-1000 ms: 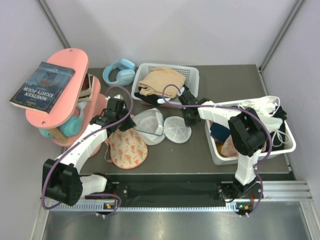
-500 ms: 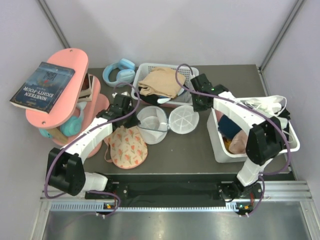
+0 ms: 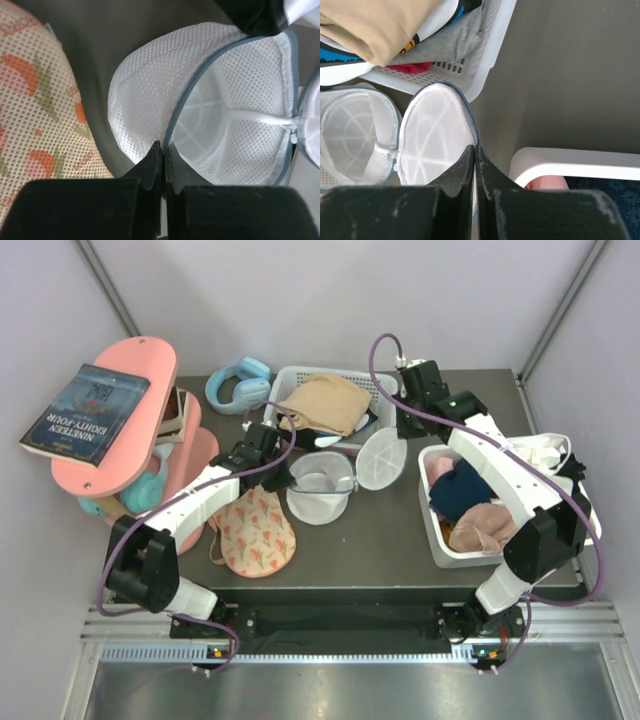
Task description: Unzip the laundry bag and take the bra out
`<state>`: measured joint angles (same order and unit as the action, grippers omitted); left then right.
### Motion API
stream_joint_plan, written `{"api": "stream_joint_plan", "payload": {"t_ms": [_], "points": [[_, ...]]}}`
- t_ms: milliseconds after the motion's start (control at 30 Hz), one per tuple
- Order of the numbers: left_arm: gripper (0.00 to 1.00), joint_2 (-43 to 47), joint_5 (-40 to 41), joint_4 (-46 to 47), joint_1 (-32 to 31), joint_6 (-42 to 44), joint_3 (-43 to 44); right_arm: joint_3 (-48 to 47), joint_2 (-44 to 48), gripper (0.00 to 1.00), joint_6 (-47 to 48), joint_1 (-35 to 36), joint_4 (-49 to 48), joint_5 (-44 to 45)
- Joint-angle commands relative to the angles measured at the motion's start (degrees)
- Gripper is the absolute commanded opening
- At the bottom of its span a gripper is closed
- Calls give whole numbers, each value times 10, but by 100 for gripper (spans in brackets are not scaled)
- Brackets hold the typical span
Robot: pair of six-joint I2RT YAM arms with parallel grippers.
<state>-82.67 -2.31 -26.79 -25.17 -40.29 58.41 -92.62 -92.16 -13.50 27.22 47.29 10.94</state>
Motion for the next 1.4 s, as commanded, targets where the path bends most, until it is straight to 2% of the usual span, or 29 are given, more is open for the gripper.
{"api": "stream_joint_plan", "payload": {"t_ms": [0,367,533,733,1133,1367], "points": [[0,-30,-23,46,-6,-14,42,-22,12,0,3,-9,3,1],[0,-76,-49,70,-55,-31,92,-101,33,0,34,-42,58,28],[0,-61,-55,90,-59,-42,61,-128,42,0,48,-42,71,37],[0,-71,-74,112,-63,-47,12,-106,31,0,49,-35,63,38],[0,-108,-103,180,-76,-44,-21,-100,-2,0,62,83,46,166],[0,-130,-100,183,-78,-37,-19,-70,-38,0,46,147,6,153]]}}
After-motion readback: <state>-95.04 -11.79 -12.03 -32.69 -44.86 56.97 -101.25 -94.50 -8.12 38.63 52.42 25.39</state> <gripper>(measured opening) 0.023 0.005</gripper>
